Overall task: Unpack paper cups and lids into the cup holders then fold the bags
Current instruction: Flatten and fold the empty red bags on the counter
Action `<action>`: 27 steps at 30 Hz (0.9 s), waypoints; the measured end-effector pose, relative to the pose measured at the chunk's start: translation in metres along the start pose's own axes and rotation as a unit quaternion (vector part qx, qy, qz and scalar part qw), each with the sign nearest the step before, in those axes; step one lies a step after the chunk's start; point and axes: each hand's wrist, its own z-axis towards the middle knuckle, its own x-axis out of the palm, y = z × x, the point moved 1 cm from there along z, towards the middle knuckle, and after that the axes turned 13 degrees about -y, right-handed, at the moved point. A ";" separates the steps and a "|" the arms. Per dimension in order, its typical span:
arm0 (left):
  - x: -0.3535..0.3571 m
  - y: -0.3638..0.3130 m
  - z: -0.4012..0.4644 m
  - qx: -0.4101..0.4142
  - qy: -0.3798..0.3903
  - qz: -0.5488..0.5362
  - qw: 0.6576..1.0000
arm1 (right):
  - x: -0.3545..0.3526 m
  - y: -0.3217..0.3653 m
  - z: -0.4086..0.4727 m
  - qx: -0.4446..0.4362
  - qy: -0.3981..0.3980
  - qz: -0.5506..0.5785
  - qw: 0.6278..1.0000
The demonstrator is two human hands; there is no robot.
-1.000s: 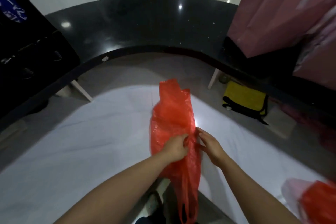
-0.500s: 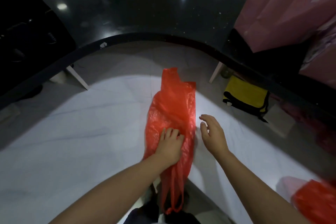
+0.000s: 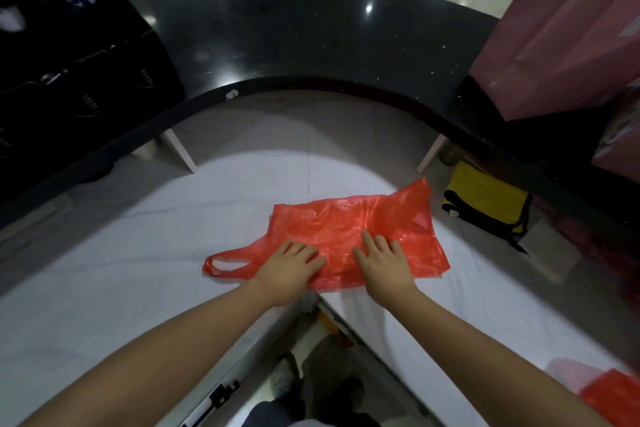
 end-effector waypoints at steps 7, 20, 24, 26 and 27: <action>0.019 -0.030 -0.013 -0.059 -0.006 0.001 0.998 | -0.004 -0.005 -0.030 0.051 -0.059 0.036 0.996; 0.021 -0.036 -0.027 0.055 -0.077 0.030 0.995 | 0.010 0.002 -0.088 0.159 -0.115 0.219 0.956; 0.014 -0.033 -0.027 0.069 -0.099 0.028 0.992 | 0.015 0.004 -0.108 0.186 -0.035 0.185 0.964; 0.015 -0.033 -0.026 0.082 -0.110 0.030 0.990 | 0.013 0.006 -0.115 0.215 0.061 0.171 0.960; 0.016 -0.033 -0.025 0.087 -0.115 0.037 0.989 | 0.008 0.007 -0.114 0.225 0.093 0.177 0.953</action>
